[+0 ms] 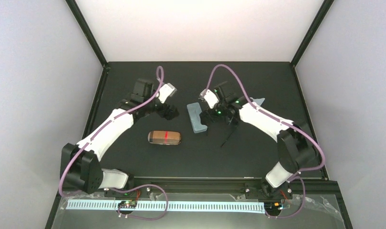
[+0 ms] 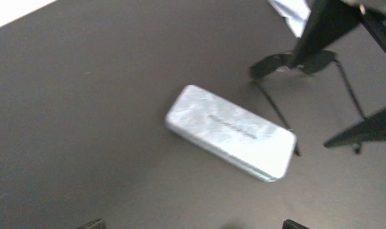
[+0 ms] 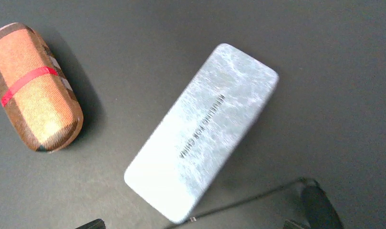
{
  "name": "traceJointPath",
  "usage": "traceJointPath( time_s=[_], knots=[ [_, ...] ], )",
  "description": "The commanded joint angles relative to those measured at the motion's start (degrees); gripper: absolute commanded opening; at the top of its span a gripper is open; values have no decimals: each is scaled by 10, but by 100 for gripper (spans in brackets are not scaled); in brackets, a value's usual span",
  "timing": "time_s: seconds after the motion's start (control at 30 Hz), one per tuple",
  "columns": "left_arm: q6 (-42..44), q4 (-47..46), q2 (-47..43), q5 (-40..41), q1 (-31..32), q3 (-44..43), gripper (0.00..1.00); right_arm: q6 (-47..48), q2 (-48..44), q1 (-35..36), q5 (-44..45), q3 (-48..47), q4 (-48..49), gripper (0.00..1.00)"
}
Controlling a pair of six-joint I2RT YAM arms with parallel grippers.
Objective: Organize the sunglasses
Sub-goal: Pick up the sunglasses case from the center of the board.
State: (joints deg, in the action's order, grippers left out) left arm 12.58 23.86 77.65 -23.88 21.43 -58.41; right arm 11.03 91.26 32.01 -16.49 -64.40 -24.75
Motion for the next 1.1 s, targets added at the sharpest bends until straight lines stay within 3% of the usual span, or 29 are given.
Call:
traceJointPath(
  time_s=[0.0,0.2,0.93,1.07],
  knots=[
    [9,-15,-39,71,-50,21,97,-51,60,44,63,-59,6,100],
    [2,-23,-78,46,-96,39,97,-103,131,57,95,-108,-13,100],
    [-3,-30,-68,28,-97,41,97,-149,248,89,134,-163,-39,99],
    [-4,-30,-65,23,-98,40,97,-144,252,89,139,-164,-37,93]
  ],
)
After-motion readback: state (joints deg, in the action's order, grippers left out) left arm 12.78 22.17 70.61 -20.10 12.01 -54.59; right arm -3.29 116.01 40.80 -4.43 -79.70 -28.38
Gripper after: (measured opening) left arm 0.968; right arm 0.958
